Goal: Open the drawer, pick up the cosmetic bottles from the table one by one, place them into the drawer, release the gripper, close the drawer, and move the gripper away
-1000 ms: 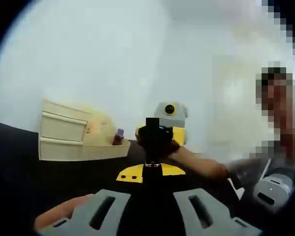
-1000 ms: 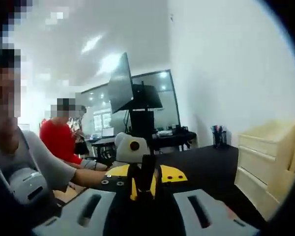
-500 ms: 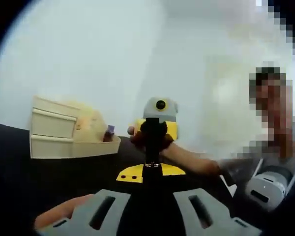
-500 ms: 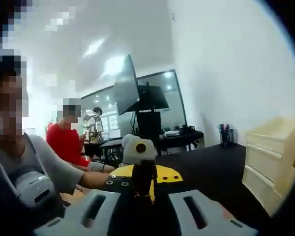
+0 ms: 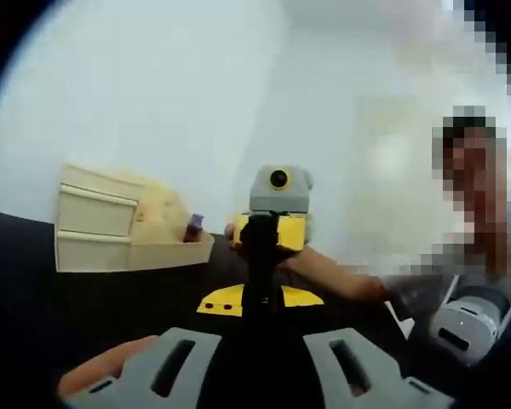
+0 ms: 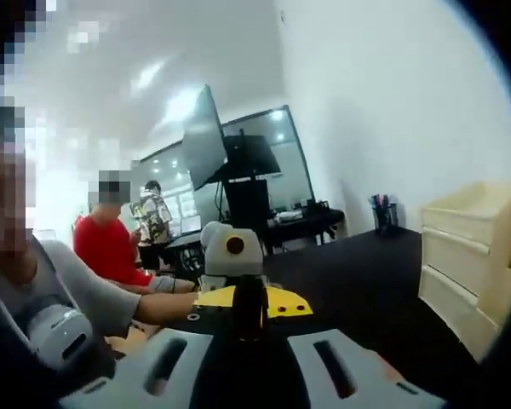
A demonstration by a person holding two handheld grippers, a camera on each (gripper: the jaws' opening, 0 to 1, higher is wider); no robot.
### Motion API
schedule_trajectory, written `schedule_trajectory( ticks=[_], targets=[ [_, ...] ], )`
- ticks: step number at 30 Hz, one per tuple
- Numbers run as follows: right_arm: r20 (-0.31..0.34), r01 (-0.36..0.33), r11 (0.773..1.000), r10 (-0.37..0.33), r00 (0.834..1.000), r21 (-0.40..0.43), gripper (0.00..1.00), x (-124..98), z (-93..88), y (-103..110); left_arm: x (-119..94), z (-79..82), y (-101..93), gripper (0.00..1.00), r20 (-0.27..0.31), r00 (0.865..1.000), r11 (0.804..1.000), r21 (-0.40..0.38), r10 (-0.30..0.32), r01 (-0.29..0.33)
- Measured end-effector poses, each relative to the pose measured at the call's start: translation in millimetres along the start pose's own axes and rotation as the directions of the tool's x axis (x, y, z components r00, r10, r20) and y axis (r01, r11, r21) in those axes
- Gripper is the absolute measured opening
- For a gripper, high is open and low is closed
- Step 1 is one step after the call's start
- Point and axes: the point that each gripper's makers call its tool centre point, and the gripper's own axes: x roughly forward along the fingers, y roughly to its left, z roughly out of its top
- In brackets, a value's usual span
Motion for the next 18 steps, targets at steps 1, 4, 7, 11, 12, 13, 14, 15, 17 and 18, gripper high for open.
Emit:
schedule_trajectory(
  ticks=[1,4,7,11,12,13,14,15,17,18],
  targets=[
    [0.001,0.000,1.000,0.000,1.000,-0.002,0.07,1,-0.7,0,-1,0.5,0.6,0.10,0.001,1.000,1.000,-0.002,0.000,0.000],
    [-0.013,-0.008,1.000,0.008,1.000,0.000,0.07,3,-4.8,3,-2,3.3,1.5,0.10,0.010,1.000,1.000,-0.013,-0.001,0.001],
    [-0.019,-0.012,1.000,0.012,1.000,0.001,0.07,6,-8.0,5,-3,3.5,0.7,0.10,0.015,1.000,1.000,-0.020,0.000,0.000],
    [-0.032,-0.019,1.000,0.019,0.999,0.003,0.07,7,-12.4,7,-3,3.8,0.4,0.10,0.015,1.000,1.000,-0.026,-0.003,0.004],
    [-0.034,-0.019,1.000,0.019,0.999,0.004,0.07,6,-10.2,4,-3,3.7,0.1,0.10,0.014,1.000,1.000,-0.028,-0.005,0.006],
    [-0.036,-0.019,1.000,0.019,0.999,0.004,0.07,6,-10.3,3,-4,3.8,0.5,0.09,0.009,1.000,1.000,-0.030,-0.007,0.007],
    [-0.037,-0.018,1.000,0.018,0.999,0.005,0.07,6,-10.4,3,-4,2.8,0.8,0.08,0.001,1.000,0.999,-0.033,-0.008,0.008],
    [-0.036,-0.015,1.000,0.015,0.999,0.006,0.07,5,-10.8,2,-4,2.7,1.4,0.08,0.000,1.000,0.999,-0.032,-0.005,0.005],
    [-0.035,-0.017,1.000,0.018,0.999,0.013,0.07,5,-11.2,0,-4,2.3,1.7,0.08,-0.004,1.000,1.000,-0.027,-0.003,0.003],
    [-0.034,-0.018,1.000,0.019,0.999,0.016,0.07,5,-11.1,0,-4,2.2,2.0,0.07,-0.006,1.000,1.000,-0.026,-0.002,0.002]
  ],
)
